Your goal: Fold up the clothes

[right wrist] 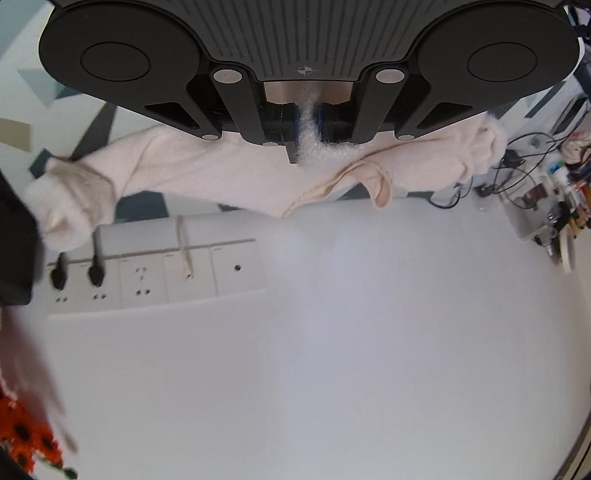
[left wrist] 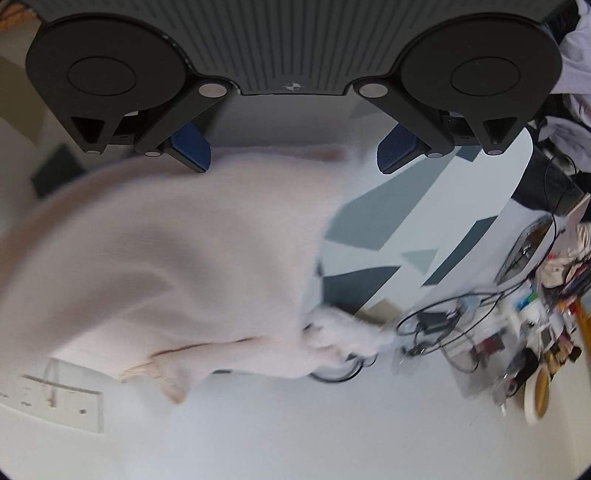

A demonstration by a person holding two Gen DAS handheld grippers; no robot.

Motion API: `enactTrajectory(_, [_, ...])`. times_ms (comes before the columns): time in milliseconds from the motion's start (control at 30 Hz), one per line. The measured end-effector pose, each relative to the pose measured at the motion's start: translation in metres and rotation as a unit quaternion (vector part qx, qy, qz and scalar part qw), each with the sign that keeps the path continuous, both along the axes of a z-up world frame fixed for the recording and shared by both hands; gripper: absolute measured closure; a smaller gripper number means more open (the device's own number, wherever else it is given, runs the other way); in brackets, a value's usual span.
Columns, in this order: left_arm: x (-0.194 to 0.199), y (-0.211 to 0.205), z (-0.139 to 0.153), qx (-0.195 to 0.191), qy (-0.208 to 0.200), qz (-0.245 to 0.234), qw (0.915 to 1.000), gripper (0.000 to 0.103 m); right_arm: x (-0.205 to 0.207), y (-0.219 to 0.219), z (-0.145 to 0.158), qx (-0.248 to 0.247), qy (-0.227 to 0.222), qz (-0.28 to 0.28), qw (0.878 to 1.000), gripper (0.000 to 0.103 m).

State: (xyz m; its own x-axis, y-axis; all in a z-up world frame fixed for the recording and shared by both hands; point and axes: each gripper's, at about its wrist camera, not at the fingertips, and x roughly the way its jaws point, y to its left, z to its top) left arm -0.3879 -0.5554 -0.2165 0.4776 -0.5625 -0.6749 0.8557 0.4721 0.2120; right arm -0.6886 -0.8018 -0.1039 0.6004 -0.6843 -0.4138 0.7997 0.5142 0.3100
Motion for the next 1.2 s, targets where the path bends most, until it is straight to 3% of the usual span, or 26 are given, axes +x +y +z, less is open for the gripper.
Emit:
enactTrajectory(133, [0.023,0.004,-0.006,-0.009,-0.004,0.004,0.9999,0.004,0.005,0.029,0.011,0.0,0.007,-0.033,0.999,0.096])
enactTrajectory(333, [0.059,0.013,-0.009,-0.028,0.066,0.02,0.9972,0.004,0.004,0.068,0.029,0.005,-0.01,-0.095,0.995,0.096])
enactTrajectory(433, [0.067,0.01,-0.007,-0.036,0.071,0.01,0.9968,0.008,0.003,0.083,0.035,0.01,-0.007,-0.122,0.992,0.096])
enactTrajectory(467, [0.071,0.01,-0.006,-0.039,0.075,0.011,0.9964,0.015,0.001,0.086,0.037,0.009,-0.007,-0.132,0.991,0.097])
enactTrajectory(533, [0.083,0.01,-0.002,-0.049,0.093,0.025,0.9942,0.066,-0.003,0.094,0.04,0.009,-0.005,-0.151,0.988,0.097])
enactTrajectory(600, [0.095,0.011,0.002,-0.059,0.11,0.04,0.9913,0.092,-0.007,0.102,0.043,0.01,-0.003,-0.171,0.985,0.097])
enactTrajectory(700, [0.106,0.023,0.026,-0.112,0.098,0.063,0.9869,0.092,-0.017,0.114,0.04,0.023,-0.003,-0.197,0.98,0.097])
enactTrajectory(800, [0.106,0.034,0.051,-0.142,0.07,0.045,0.9863,0.093,-0.021,0.133,0.033,0.03,0.008,-0.206,0.978,0.097])
enactTrajectory(900, [0.106,0.039,0.05,-0.122,0.048,0.022,0.9912,0.092,-0.024,0.144,0.015,0.057,0.027,-0.211,0.975,0.097])
enactTrajectory(1067, [0.111,0.048,0.024,-0.073,0.088,0.022,0.9932,0.093,-0.033,0.155,-0.042,0.143,0.05,-0.224,0.963,0.097])
enactTrajectory(1200, [0.105,0.053,0.029,-0.058,0.078,0.005,0.9953,0.093,-0.034,0.17,-0.066,0.17,0.073,-0.234,0.954,0.097])
